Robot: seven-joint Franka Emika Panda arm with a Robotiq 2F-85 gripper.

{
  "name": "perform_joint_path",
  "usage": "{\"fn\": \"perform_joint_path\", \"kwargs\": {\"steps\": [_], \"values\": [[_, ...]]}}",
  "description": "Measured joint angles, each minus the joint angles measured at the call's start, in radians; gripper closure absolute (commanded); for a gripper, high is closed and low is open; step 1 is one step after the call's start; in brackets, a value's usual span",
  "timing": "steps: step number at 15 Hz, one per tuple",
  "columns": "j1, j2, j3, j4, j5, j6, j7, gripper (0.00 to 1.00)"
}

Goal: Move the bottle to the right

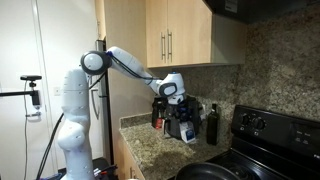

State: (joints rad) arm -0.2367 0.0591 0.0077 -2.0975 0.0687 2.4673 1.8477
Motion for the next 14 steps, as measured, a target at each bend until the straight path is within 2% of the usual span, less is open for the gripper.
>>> {"fn": "perform_joint_path", "kwargs": {"steps": [2, 4, 9, 14], "values": [[0.032, 0.017, -0.038, 0.008, -0.006, 0.000, 0.048, 0.62], [0.047, 0.070, -0.078, 0.067, -0.004, -0.015, 0.131, 0.62], [0.041, 0.259, -0.174, 0.339, 0.104, -0.141, 0.267, 0.62], [0.007, 0.457, -0.235, 0.581, 0.168, -0.248, 0.458, 0.62]]}}
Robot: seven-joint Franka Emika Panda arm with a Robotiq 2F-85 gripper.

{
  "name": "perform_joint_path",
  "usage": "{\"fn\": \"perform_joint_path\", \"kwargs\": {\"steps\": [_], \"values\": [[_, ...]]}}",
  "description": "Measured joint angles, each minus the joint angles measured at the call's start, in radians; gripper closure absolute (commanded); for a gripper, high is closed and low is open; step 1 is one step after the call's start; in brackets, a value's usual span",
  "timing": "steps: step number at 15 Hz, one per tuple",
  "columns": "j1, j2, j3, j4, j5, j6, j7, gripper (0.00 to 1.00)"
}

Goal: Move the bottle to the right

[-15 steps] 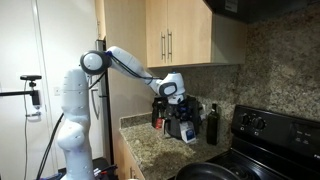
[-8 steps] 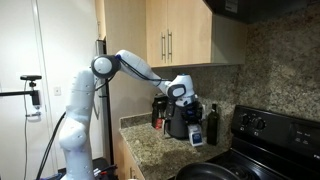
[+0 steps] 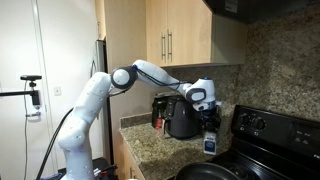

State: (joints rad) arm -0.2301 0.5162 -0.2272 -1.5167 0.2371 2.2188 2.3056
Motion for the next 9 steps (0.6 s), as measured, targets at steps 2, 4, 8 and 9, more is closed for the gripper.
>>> {"fn": "perform_joint_path", "kwargs": {"steps": [2, 4, 8, 9], "values": [[-0.012, 0.068, -0.017, 0.067, 0.001, 0.001, 0.085, 0.62], [-0.016, 0.116, -0.027, 0.120, 0.001, 0.003, 0.151, 0.62], [-0.017, 0.150, -0.030, 0.174, -0.006, -0.010, 0.247, 0.12], [-0.017, 0.151, -0.030, 0.176, -0.006, -0.014, 0.256, 0.08]]}}
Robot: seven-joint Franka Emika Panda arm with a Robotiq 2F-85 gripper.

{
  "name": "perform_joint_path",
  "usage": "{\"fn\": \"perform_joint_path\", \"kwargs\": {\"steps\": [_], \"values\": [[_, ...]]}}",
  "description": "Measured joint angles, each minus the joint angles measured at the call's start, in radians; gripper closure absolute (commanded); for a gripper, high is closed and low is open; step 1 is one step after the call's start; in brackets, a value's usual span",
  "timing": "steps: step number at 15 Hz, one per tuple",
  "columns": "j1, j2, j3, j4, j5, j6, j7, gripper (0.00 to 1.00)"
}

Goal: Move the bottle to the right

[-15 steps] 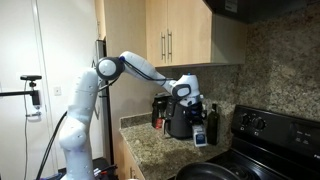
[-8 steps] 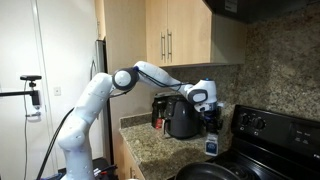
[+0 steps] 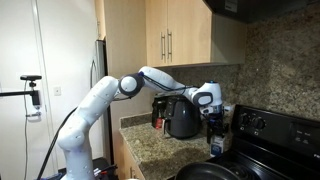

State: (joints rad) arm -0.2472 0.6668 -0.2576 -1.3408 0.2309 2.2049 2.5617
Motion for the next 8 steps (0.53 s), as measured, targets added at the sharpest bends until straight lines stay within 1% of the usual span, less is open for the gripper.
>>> {"fn": "perform_joint_path", "kwargs": {"steps": [1, 2, 5, 8], "values": [[0.000, -0.001, 0.000, 0.000, 0.000, 0.001, 0.001, 0.03], [0.000, -0.005, -0.001, -0.003, 0.000, 0.006, 0.001, 0.01], [0.004, -0.038, -0.013, -0.031, -0.007, 0.069, -0.002, 0.00], [0.015, -0.114, -0.025, -0.127, -0.041, 0.153, -0.022, 0.00]]}}
